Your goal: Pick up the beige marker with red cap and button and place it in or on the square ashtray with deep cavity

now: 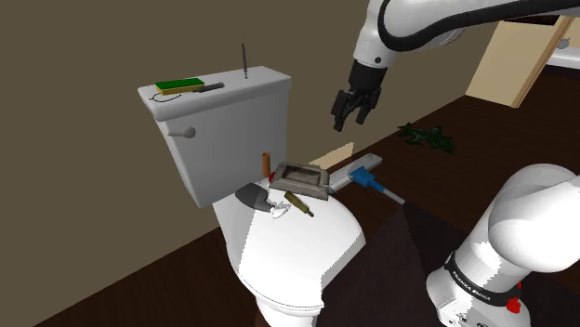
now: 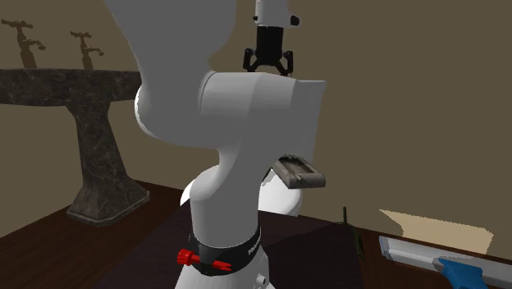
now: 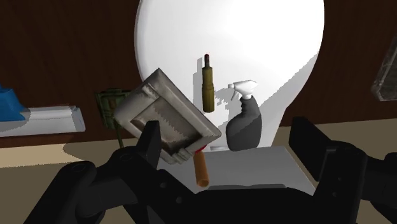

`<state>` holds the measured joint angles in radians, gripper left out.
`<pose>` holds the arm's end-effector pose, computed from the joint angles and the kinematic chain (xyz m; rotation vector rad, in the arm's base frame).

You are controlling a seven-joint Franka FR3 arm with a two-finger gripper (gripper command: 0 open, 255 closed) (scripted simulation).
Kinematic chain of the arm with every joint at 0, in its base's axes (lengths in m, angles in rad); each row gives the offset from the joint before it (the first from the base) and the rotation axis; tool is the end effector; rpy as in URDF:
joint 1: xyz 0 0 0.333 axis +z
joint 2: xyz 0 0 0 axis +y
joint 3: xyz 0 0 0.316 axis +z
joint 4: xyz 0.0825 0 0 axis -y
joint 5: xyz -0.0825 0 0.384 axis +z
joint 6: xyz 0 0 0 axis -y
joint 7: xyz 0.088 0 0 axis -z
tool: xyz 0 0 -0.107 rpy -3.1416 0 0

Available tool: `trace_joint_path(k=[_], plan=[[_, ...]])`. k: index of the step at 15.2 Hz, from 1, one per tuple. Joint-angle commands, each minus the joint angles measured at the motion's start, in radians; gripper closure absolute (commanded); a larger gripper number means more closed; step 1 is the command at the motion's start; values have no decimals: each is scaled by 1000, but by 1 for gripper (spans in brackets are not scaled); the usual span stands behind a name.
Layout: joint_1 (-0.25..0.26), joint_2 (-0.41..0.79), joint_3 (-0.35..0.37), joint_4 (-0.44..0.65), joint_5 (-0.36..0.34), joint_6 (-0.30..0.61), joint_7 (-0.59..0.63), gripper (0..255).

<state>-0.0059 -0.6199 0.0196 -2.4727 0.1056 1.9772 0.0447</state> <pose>0.3760 0.0126 0.5155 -3.0427 0.1060 -0.1860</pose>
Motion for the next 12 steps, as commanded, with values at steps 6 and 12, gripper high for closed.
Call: trace_joint_path(k=[6,12], plan=[[12,197,30,-62,7,244,4,0],[17,410,50,-61,3,440,8,0]])
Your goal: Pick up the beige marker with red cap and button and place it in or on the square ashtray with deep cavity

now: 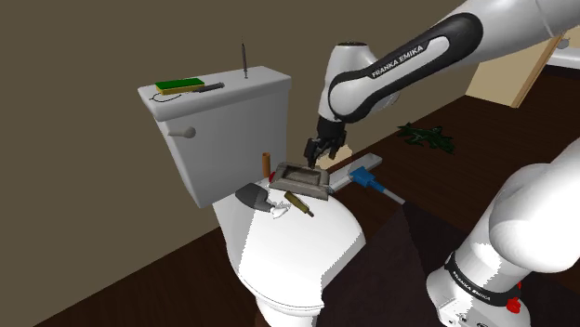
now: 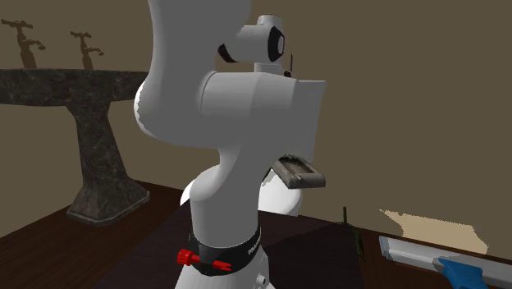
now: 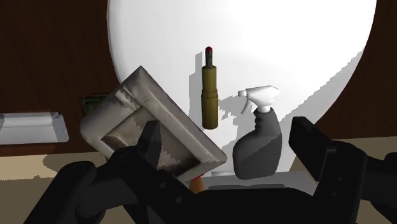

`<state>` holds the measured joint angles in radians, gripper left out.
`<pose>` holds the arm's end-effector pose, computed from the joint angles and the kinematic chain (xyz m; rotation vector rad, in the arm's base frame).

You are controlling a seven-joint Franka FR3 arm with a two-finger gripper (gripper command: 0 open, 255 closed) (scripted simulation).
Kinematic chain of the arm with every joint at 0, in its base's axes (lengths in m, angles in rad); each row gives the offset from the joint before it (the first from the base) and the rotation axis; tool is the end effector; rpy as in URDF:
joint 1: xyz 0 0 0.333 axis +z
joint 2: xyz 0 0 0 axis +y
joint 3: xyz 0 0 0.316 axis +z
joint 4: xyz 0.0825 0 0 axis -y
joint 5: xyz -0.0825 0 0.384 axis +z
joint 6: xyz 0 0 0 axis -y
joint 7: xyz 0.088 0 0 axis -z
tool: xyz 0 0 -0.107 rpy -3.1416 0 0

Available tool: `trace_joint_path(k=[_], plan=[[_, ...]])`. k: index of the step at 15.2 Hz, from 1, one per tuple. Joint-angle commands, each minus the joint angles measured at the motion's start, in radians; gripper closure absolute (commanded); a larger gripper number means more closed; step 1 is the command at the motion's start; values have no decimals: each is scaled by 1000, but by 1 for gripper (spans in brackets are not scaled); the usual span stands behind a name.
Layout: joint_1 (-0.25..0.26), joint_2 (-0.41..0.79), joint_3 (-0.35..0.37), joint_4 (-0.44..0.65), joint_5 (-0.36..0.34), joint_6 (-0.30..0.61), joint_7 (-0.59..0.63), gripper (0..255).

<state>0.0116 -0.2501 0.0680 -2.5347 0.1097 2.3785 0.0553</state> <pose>0.4422 0.0361 0.3720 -3.0687 0.0810 -0.1375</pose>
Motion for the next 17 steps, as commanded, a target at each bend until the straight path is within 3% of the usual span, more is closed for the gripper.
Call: trace_joint_path(k=[1,10,15,17], plan=[[0,79,4,6,-3,69,-1,0],[12,444,12,112,-53,304,34,0],[33,645,-4,212,-86,391,57,0],[36,673,-6,219,-87,412,58,0]])
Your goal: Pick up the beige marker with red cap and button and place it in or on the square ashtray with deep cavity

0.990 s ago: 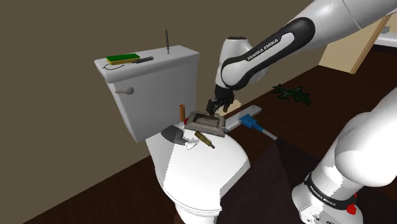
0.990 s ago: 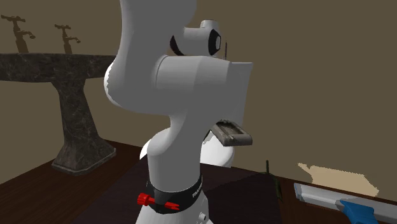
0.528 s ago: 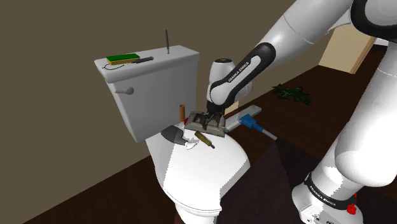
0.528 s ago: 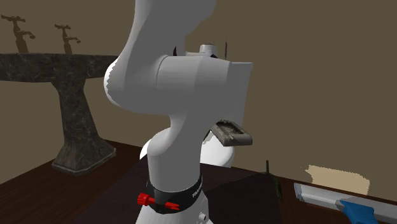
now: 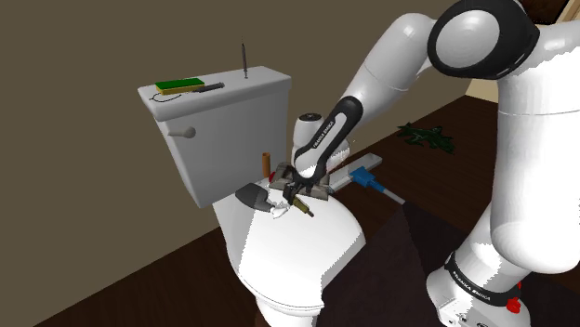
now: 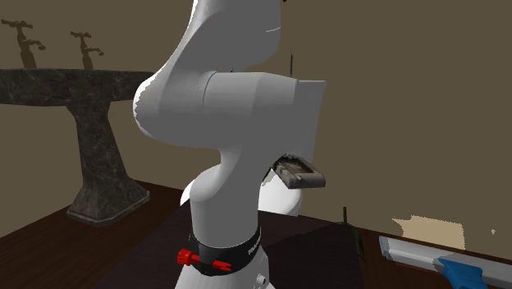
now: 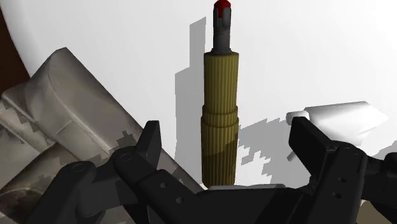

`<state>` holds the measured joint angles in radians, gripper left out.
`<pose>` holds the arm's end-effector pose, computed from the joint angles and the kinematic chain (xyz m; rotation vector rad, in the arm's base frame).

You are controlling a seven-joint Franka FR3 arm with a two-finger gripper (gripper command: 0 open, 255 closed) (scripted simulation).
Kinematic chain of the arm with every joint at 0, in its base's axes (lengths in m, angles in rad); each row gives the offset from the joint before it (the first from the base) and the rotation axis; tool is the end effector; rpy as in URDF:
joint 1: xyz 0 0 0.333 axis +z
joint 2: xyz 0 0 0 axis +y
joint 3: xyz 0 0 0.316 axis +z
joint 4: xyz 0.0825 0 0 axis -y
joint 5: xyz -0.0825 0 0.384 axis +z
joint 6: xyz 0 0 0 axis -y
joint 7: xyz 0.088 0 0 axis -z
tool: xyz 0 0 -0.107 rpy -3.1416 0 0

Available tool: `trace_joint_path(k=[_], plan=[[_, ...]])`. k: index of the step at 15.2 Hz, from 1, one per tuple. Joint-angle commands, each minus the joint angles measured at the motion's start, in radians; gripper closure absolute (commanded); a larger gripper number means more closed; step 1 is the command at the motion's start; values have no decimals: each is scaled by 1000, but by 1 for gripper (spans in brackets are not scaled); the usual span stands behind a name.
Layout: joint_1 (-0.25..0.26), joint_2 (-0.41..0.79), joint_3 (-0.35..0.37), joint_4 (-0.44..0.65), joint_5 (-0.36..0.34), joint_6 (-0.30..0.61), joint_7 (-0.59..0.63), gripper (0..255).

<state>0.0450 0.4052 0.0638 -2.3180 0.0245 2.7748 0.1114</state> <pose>0.5222 0.0573 0.1716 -3.1004 0.0481 -0.0745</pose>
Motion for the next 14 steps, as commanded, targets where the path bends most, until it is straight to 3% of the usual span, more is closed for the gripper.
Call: trace_joint_path(k=[1,6,14], plan=[[3,32,-2,6,-3,26,2,0],[8,98,-6,26,-6,71,5,0],[8,98,-6,27,-6,71,4,0]])
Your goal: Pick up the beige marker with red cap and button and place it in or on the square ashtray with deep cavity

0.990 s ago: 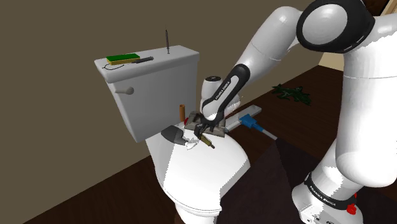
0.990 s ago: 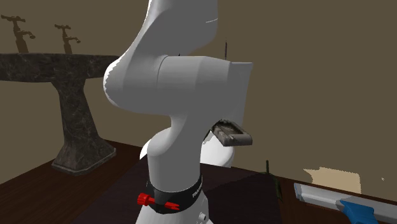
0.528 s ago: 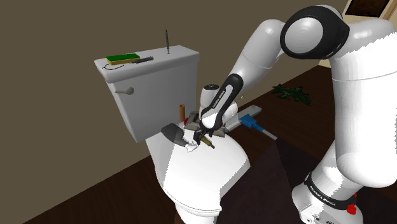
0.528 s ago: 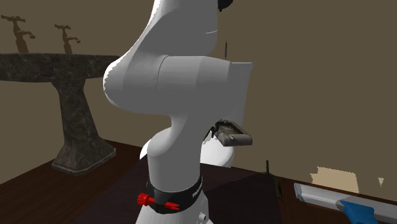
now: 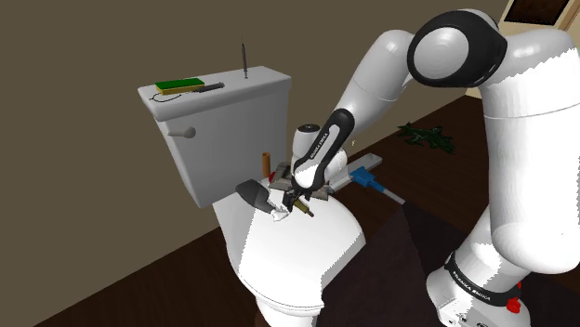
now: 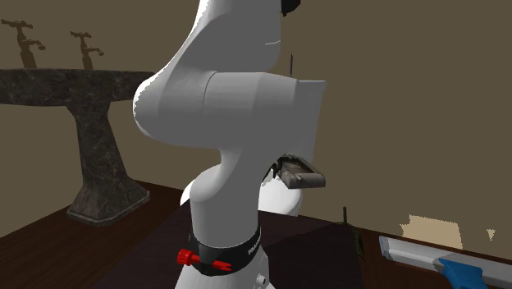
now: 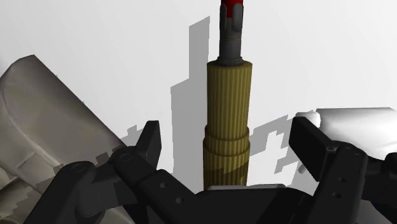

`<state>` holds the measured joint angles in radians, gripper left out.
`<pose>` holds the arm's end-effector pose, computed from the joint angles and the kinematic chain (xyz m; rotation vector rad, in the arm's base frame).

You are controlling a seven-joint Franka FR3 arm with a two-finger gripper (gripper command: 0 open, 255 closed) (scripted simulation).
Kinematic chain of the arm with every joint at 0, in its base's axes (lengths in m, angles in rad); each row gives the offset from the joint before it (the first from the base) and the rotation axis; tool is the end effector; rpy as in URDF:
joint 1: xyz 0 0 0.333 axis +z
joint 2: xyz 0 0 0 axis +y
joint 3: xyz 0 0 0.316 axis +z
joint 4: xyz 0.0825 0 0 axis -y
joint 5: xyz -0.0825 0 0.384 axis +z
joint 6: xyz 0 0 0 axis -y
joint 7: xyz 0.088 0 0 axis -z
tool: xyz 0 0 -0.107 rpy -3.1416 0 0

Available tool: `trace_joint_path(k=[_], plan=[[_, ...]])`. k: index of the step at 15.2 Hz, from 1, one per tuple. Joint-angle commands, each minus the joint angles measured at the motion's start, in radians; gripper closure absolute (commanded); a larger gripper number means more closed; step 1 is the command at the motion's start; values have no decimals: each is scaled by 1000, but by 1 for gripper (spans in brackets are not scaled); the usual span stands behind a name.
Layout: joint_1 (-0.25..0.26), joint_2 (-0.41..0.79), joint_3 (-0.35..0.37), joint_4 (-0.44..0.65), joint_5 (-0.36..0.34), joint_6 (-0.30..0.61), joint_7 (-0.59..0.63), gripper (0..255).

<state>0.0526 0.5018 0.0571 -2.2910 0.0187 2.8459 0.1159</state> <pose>0.5236 0.0584 0.1359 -3.1012 0.0492 -0.0769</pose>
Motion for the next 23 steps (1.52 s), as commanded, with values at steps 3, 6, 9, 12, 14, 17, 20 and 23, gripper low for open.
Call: trace_joint_path(k=[3,6,9,12,14,17,20,23], plan=[[1,0,1,-1,0,-1,1,255],[2,-2,1,-5,0,1,2,255],[6,-5,0,2,-1,-8,5,255],[0,-27,1,-8,2,-20,-1,255],[-1,-55,3,-15,3,-41,-1,255],[-3,-96,5,-23,5,-74,-1,255],[-4,-136,7,-30,7,-107,-2,255],[-6,-175,8,-34,10,-142,-2,255]])
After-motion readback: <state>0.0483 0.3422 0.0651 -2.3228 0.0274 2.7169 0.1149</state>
